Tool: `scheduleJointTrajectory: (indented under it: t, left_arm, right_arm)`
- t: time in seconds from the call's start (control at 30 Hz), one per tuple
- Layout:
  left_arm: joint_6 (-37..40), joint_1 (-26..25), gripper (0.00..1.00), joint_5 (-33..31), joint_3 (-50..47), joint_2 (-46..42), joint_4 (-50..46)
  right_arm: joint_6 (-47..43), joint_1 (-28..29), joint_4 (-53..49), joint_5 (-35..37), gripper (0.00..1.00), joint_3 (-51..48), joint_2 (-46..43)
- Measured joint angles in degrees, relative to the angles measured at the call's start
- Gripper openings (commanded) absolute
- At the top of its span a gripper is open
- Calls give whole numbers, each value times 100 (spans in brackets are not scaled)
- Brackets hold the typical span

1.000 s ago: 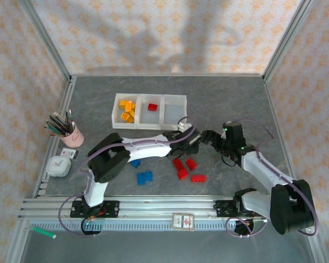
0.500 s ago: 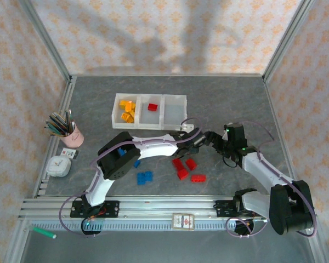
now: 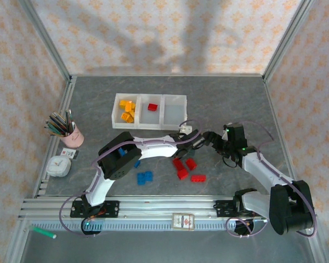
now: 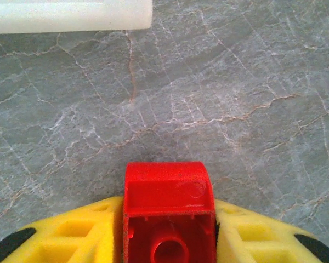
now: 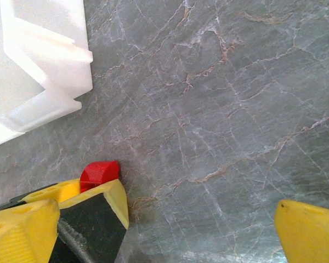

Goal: Sort the legos into containers by color
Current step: Pick up the lego from the center of the table.

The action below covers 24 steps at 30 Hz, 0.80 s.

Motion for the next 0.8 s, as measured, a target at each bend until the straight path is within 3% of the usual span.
scheduleJointTrajectory:
  t: [0.2, 0.4, 0.8]
  left_arm:
    - [22, 0, 31, 2, -61, -44, 81]
    - [52, 0, 30, 2, -168, -262, 72]
    - [251, 85, 29, -280, -949, -2363, 46]
  right_arm:
    - [-2, 0, 17, -31, 100, 0, 0]
    - [-31, 0, 9, -131, 100, 9, -7]
    - [-282, 278, -330, -278, 100, 883, -24]
